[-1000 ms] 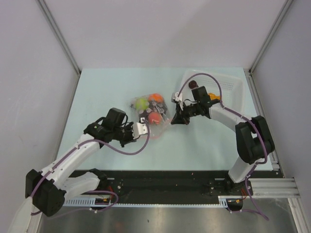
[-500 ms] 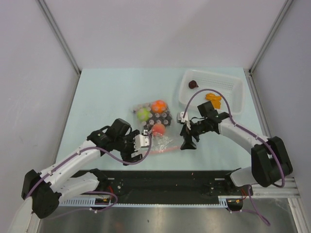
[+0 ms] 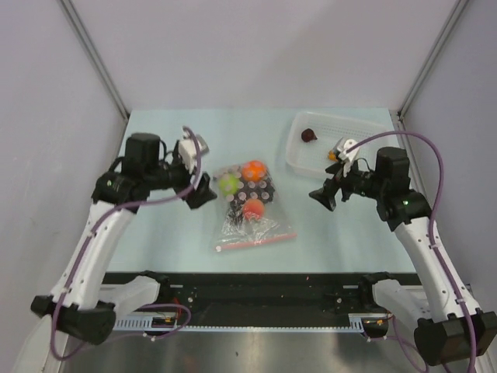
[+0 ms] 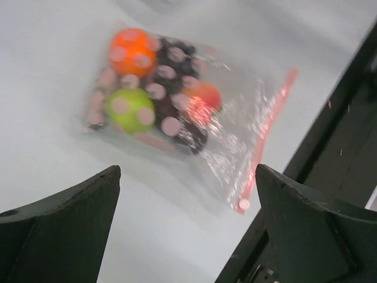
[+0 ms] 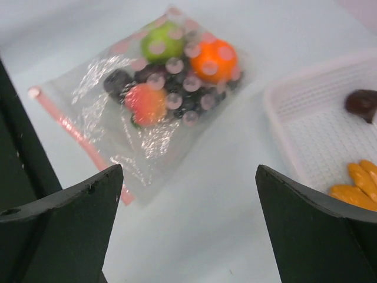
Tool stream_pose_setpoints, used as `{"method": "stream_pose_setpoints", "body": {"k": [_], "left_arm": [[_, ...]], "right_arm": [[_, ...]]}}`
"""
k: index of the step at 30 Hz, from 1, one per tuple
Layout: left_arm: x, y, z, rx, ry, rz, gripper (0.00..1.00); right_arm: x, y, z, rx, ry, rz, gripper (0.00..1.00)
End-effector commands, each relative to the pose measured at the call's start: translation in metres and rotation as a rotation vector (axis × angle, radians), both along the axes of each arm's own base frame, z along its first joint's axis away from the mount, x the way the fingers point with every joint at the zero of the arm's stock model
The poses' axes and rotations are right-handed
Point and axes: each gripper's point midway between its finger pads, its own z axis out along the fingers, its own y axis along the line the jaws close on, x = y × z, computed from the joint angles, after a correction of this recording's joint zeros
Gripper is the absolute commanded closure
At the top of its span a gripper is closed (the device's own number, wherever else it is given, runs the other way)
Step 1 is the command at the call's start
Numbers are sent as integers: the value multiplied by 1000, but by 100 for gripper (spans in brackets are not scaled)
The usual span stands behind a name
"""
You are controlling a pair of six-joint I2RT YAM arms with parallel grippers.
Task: Place the food in the zip-top bag and seal the zipper
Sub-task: Reset both arms
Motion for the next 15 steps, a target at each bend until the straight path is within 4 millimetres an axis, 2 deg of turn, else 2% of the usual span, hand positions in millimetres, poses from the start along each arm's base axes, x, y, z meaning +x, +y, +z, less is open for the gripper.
{"method": "stream_pose_setpoints", "body": {"k": [1, 3, 4, 5, 7, 8, 10, 11, 12, 15], "left_arm": [[46, 13, 15, -148, 241, 188, 0], [70, 28, 13, -165, 263, 291, 1], [77, 33, 12, -173, 264, 327, 0], [87, 39, 9, -177, 240, 359, 0], [103, 55, 1, -158, 214, 450, 0], [102, 59, -11, -148, 234, 465, 0], [108, 71, -21, -153, 234, 510, 0], [106, 77, -36, -141, 262, 534, 0], [107, 82, -40, -136, 254, 555, 1], [103, 93, -60, -118, 274, 601, 0]], "right_arm": [[37, -25, 41, 111, 40, -262, 0], [51, -39, 43, 143, 76, -339, 0], [65, -55, 42, 181, 127, -413, 0], [70, -59, 40, 196, 154, -429, 0], [90, -88, 32, 224, 209, -525, 0], [94, -94, 29, 224, 222, -542, 0], [105, -110, 14, 205, 258, -604, 0], [108, -117, 8, 188, 263, -633, 0], [109, -120, -2, 167, 288, -643, 0], [110, -125, -13, 141, 316, -662, 0]]}}
